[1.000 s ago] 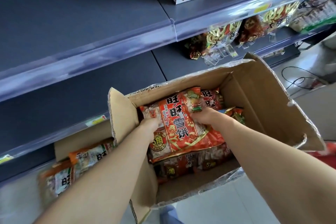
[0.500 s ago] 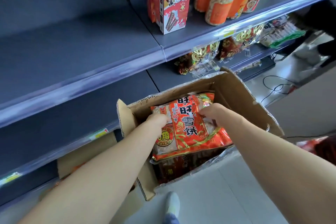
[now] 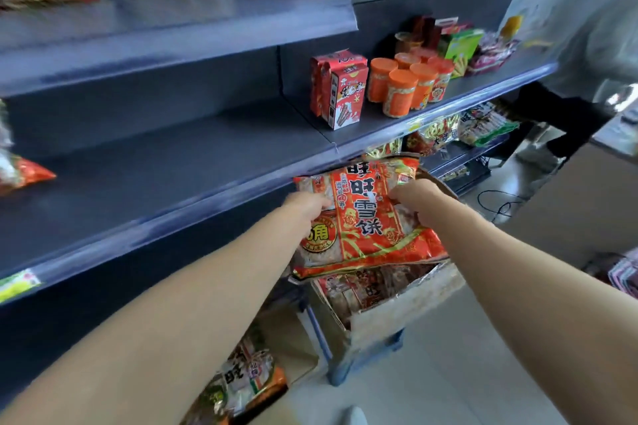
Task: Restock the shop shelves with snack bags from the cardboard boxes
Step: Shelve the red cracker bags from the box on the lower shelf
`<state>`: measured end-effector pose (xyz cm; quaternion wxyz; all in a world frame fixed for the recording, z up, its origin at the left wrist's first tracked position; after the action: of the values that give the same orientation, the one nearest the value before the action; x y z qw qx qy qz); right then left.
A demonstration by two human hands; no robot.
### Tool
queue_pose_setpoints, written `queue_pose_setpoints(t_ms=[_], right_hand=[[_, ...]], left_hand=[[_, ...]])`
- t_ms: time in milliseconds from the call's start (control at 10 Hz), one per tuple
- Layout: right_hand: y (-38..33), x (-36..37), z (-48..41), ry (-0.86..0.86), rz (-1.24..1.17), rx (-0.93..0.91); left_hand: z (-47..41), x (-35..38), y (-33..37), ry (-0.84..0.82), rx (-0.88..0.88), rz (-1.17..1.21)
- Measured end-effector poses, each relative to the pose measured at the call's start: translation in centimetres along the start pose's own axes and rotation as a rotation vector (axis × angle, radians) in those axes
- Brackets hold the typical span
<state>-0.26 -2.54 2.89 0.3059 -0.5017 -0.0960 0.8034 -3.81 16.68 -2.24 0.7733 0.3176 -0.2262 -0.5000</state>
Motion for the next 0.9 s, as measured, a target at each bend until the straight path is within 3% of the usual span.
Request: queue_pose_setpoints(t_ms=[100, 300, 600, 800, 900], right_hand=[[-3.9, 2.3, 3.4, -0.018, -0.086, -0.100], [-13.9, 9.1, 9.0, -0.051, -0.021, -0.260], [-26.6, 18.9, 13.6, -0.300, 0.144, -0.584], [-32.7, 25.2, 16.2, -0.363, 0.177, -0.738], [-34.9, 27.9, 16.6, -0.383, 0.126, -0.714]], left_hand=[[3.8, -6.3, 2.0, 0.002, 0.131, 0.013], [8.4, -18.4, 4.1, 0.286, 0.267, 0.095], [9.3, -34.5, 5.3, 0.702, 0.273, 0.078], [3.1, -47.6, 3.3, 0.802, 0.282, 0.161], [8.2, -46.9, 4.6, 0.802, 0.295, 0.249]])
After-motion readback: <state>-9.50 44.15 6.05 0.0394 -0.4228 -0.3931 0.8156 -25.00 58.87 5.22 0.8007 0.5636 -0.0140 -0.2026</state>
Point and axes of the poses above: each hand's wrist, its own z-axis away from the middle knuckle, its own x-axis out of the palm, y = z × x, the point moved 1 cm from there along -z, towards the middle knuckle, and after that the axes turned 11 degrees about z, right-handed, at the moved point
